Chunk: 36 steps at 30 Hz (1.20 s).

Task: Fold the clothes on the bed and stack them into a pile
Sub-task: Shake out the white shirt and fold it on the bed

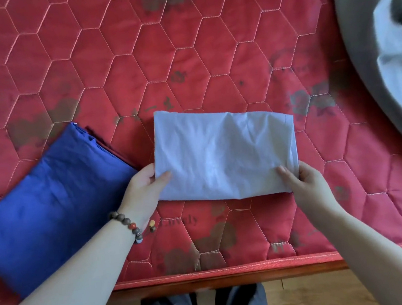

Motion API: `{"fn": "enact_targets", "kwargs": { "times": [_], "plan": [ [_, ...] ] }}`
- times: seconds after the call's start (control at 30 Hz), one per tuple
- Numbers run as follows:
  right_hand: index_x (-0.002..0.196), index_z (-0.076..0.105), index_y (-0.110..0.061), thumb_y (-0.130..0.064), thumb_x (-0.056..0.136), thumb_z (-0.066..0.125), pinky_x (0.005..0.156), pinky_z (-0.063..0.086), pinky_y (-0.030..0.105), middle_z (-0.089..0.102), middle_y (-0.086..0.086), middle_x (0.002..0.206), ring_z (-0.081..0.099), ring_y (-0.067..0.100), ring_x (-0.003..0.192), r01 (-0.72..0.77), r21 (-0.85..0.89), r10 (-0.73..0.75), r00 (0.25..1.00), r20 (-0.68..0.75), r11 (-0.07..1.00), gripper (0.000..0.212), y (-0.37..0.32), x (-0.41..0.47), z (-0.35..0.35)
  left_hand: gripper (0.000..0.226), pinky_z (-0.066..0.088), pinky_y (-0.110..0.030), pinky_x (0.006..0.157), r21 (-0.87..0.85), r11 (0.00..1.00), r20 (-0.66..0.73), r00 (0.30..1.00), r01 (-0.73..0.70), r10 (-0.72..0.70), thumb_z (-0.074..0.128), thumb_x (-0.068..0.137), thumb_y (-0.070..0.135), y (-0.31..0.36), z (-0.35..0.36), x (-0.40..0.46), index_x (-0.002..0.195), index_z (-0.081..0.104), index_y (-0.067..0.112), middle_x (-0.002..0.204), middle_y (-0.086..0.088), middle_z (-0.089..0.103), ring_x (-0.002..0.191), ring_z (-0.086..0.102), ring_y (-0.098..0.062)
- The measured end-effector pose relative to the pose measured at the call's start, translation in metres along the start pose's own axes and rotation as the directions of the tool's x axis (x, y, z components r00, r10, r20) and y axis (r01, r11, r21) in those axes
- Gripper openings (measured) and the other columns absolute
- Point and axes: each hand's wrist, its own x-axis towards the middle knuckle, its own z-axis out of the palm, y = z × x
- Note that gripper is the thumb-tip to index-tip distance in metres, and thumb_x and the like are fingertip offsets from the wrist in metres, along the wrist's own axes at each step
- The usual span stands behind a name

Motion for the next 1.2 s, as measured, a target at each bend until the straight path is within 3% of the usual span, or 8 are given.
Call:
{"fn": "enact_targets", "kwargs": {
  "times": [0.13, 0.23, 0.4, 0.67, 0.9, 1.03, 1.13, 1.2],
  "plan": [
    [0.084, 0.059, -0.007, -0.032, 0.093, 0.06, 0.051, 0.034, 0.02, 0.053, -0.001, 0.069, 0.045, 0.012, 0.061, -0.038, -0.16, 0.026, 0.997, -0.078, 0.986, 0.027, 0.004, 0.001, 0.004, 0.013, 0.054, -0.043, 0.087, 0.163, 0.987, -0.106, 0.994, 0.004, 0.014, 0.058, 0.095, 0.02, -0.009, 0.003, -0.002, 0.098, 0.07, 0.018, 0.093, -0.005, 0.074, 0.09, 0.068, -0.016],
    [0.081, 0.051, 0.0, -0.036, 0.094, 0.056, 0.056, 0.03, 0.033, 0.044, 0.002, 0.068, 0.038, 0.016, 0.062, -0.096, -0.161, 0.072, 0.986, -0.148, 0.982, 0.039, 0.004, 0.004, 0.008, 0.024, 0.041, -0.032, 0.057, 0.301, 0.95, -0.162, 0.977, -0.083, 0.137, 0.056, 0.095, 0.022, -0.005, 0.006, 0.005, 0.076, 0.059, 0.009, 0.058, -0.003, 0.051, 0.057, 0.043, -0.007],
    [0.06, 0.026, -0.018, -0.026, 0.096, 0.051, 0.051, 0.018, 0.033, 0.023, -0.008, 0.053, 0.022, 0.014, 0.054, -0.116, -0.197, 0.057, 0.957, -0.285, 0.974, 0.045, 0.003, 0.003, 0.016, 0.045, 0.024, -0.032, 0.05, 0.495, 0.858, -0.239, 0.929, -0.135, 0.284, 0.057, 0.095, 0.016, -0.003, 0.012, 0.014, 0.059, 0.03, 0.013, 0.051, 0.002, 0.026, 0.051, 0.023, -0.014],
    [0.061, 0.025, -0.018, -0.025, 0.099, 0.048, 0.046, 0.027, 0.022, 0.024, -0.008, 0.051, 0.026, 0.009, 0.047, -0.088, -0.168, 0.013, 0.916, -0.4, 0.982, 0.045, 0.001, 0.002, 0.033, 0.047, 0.025, -0.022, 0.044, 0.569, 0.802, -0.328, 0.843, -0.183, 0.425, 0.055, 0.096, 0.018, 0.006, 0.021, 0.027, 0.06, 0.025, 0.019, 0.049, 0.001, 0.026, 0.047, 0.021, -0.016],
    [0.075, 0.04, -0.02, -0.032, 0.101, 0.042, 0.056, 0.033, 0.036, 0.045, -0.001, 0.056, 0.041, 0.024, 0.059, -0.119, -0.255, -0.016, 0.881, -0.472, 0.96, 0.029, -0.001, 0.005, 0.043, 0.041, 0.027, -0.034, 0.047, 0.618, 0.77, -0.309, 0.851, -0.159, 0.424, 0.052, 0.099, 0.022, 0.01, 0.02, 0.036, 0.064, 0.029, 0.017, 0.048, 0.002, 0.029, 0.045, 0.027, -0.021],
    [0.106, 0.051, -0.014, -0.035, 0.099, 0.047, 0.087, 0.034, 0.046, 0.059, 0.007, 0.09, 0.051, 0.034, 0.094, -0.206, -0.401, -0.044, 0.846, -0.532, 0.893, 0.023, -0.011, 0.007, 0.043, 0.019, 0.045, -0.041, 0.058, 0.783, 0.622, -0.338, 0.822, -0.025, 0.458, 0.05, 0.097, 0.03, 0.029, 0.021, 0.033, 0.097, 0.052, 0.012, 0.081, -0.01, 0.062, 0.074, 0.059, -0.037],
    [0.125, 0.053, -0.008, -0.032, 0.093, 0.059, 0.092, 0.033, 0.05, 0.053, 0.017, 0.125, 0.044, 0.037, 0.116, -0.093, -0.551, -0.29, 0.771, -0.567, 0.829, 0.04, -0.026, 0.003, 0.051, 0.025, 0.046, -0.044, 0.078, 0.85, 0.471, -0.214, 0.659, -0.238, 0.72, 0.059, 0.089, 0.018, 0.043, 0.027, 0.029, 0.11, 0.058, 0.004, 0.111, -0.017, 0.057, 0.099, 0.055, -0.035],
    [0.125, 0.056, -0.007, -0.027, 0.092, 0.059, 0.099, 0.033, 0.049, 0.051, 0.019, 0.132, 0.043, 0.036, 0.121, 0.12, -0.641, -0.485, 0.76, -0.432, 0.758, 0.039, -0.037, 0.001, 0.071, 0.029, 0.042, -0.046, 0.092, 0.867, 0.283, 0.008, 0.579, -0.411, 0.816, 0.056, 0.085, 0.013, 0.043, 0.039, 0.029, 0.112, 0.062, 0.003, 0.119, -0.019, 0.057, 0.111, 0.051, -0.035]
  ]
}}
